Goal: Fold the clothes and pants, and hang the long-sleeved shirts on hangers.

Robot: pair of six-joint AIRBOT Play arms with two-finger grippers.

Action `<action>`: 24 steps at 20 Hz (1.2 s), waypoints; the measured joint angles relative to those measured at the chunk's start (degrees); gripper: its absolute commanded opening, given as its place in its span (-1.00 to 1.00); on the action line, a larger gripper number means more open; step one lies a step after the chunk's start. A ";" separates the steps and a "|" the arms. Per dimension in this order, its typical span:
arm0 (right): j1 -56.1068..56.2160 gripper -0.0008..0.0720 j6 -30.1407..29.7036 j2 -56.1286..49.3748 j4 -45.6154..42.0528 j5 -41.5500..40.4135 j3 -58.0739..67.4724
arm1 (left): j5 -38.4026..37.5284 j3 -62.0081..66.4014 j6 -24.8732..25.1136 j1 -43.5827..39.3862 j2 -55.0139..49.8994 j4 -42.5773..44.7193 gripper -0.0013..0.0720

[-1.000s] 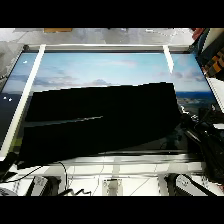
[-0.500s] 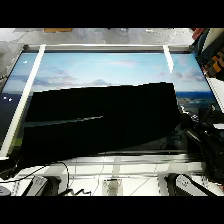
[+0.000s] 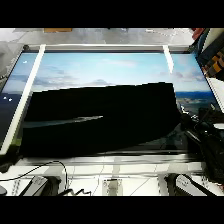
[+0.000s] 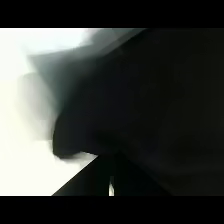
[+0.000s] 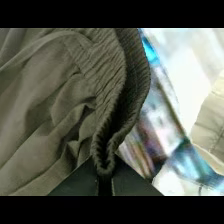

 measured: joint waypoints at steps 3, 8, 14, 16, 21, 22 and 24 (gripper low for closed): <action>0.00 -0.91 0.02 1.92 -1.57 0.70 0.57 | -2.82 4.13 2.56 0.07 3.58 0.79 -0.94; 0.02 -0.91 4.85 9.07 -7.13 2.21 0.92 | -3.39 9.11 4.90 -1.49 8.90 -2.62 -0.94; 0.07 -0.91 14.47 19.93 -15.43 7.37 4.15 | 3.74 12.72 4.59 -9.07 10.51 -5.62 -0.96; 0.07 -0.91 17.81 21.40 -19.08 10.91 7.45 | 7.28 14.69 1.95 -12.76 9.77 -5.77 -0.96; 0.07 -0.91 24.02 20.46 -25.24 15.10 15.06 | 11.02 22.95 -6.08 -25.16 1.01 -2.19 -0.96; 0.28 -0.91 25.20 19.15 -25.68 14.29 15.85 | 11.39 25.20 -7.93 -28.00 -1.84 -0.42 -0.96; 1.88 -0.91 26.64 15.39 -25.99 11.63 16.76 | 11.54 30.45 -12.04 -33.55 -8.57 3.32 -0.96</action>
